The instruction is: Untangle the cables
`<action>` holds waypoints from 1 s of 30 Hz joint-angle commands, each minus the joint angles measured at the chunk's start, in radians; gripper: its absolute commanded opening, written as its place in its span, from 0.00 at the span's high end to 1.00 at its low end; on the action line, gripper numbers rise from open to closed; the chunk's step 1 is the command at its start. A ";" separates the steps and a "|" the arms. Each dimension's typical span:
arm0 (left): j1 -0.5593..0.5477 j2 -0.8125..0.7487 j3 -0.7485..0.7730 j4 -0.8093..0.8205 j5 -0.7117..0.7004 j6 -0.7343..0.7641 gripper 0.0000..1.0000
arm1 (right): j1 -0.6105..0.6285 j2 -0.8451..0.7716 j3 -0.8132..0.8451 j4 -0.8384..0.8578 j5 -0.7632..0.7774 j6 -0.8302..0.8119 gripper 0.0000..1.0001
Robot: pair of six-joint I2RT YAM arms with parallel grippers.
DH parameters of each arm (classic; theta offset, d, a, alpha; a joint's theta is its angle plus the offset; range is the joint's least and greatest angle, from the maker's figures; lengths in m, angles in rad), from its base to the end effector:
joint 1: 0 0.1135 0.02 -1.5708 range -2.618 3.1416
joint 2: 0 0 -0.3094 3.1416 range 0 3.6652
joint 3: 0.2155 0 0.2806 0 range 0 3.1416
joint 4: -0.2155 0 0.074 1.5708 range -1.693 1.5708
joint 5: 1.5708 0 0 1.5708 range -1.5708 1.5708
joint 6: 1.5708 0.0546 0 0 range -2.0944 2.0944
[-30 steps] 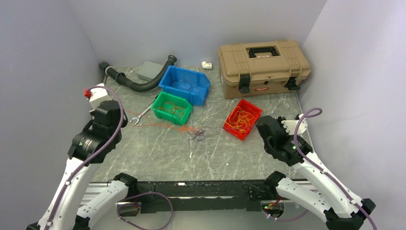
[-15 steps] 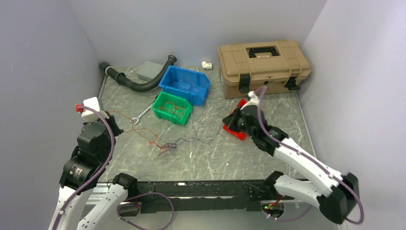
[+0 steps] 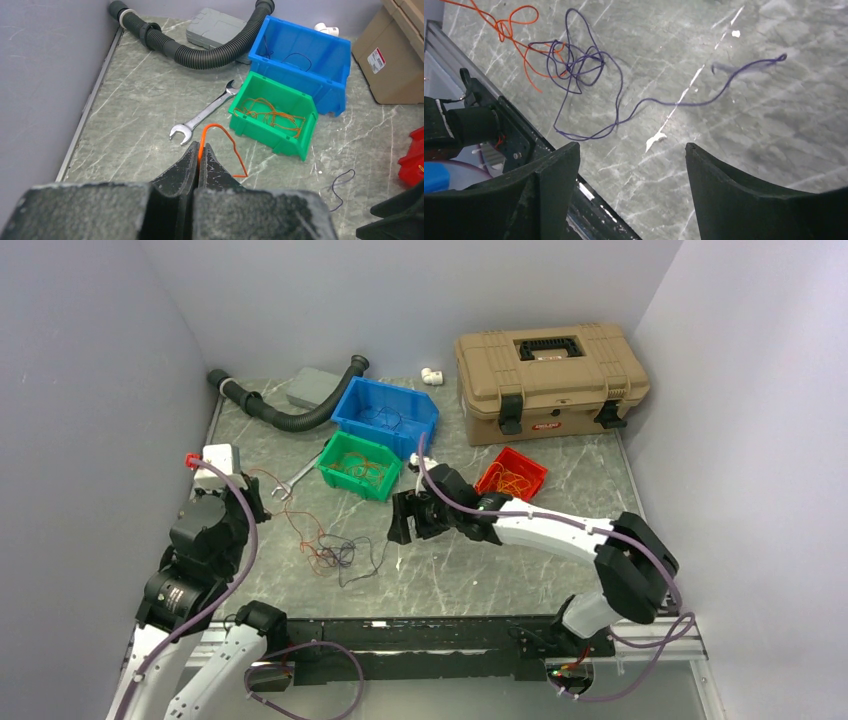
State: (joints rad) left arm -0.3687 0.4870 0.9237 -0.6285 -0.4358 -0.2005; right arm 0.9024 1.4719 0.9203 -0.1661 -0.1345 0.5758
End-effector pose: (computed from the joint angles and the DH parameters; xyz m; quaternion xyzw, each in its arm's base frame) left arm 0.0930 -0.0112 0.4051 -0.0738 0.7622 -0.0143 0.6430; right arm 0.2117 0.2799 0.2446 -0.1751 0.8917 0.3233 0.2639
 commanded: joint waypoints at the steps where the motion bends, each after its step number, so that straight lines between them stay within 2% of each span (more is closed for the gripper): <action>1: 0.002 -0.035 -0.026 0.070 0.030 0.040 1.00 | 0.012 0.077 0.083 0.093 -0.070 -0.050 0.20; 6: 0.002 -0.049 -0.045 0.077 0.023 0.057 1.00 | 0.053 0.234 0.207 0.051 -0.069 -0.149 0.20; 11: 0.003 -0.054 -0.050 0.076 0.016 0.057 1.00 | 0.077 0.379 0.300 0.045 -0.061 -0.125 0.18; 13: 0.003 -0.058 -0.058 0.082 0.022 0.058 1.00 | 0.102 0.419 0.332 0.046 -0.027 -0.126 0.16; 16: 0.003 -0.067 -0.070 0.091 0.023 0.057 1.00 | 0.138 0.484 0.396 0.013 0.043 -0.155 0.19; 19: 0.002 -0.070 -0.069 0.090 0.012 0.054 1.00 | 0.155 0.524 0.421 0.013 0.064 -0.161 0.32; 20: 0.002 -0.070 -0.068 0.088 0.006 0.057 1.00 | 0.158 0.532 0.418 0.019 0.067 -0.159 0.41; 23: 0.003 -0.067 -0.061 0.080 -0.034 0.052 1.00 | 0.159 0.535 0.408 0.024 0.077 -0.142 0.59; 25: 0.003 -0.063 -0.057 0.072 -0.074 0.047 1.00 | 0.158 0.515 0.387 0.025 0.105 -0.126 0.78; 27: 0.002 -0.052 -0.040 0.042 -0.172 0.020 1.00 | 0.151 0.469 0.350 0.012 0.193 -0.087 0.99; 30: 0.003 -0.039 -0.010 -0.014 -0.365 -0.031 1.00 | 0.101 0.347 0.251 0.003 0.291 0.008 1.00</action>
State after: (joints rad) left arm -0.3687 0.4309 0.8547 -0.6025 -0.5491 -0.1753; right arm 1.0580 1.9820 1.2621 -0.1497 -0.0021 0.4767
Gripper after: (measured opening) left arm 0.014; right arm 0.016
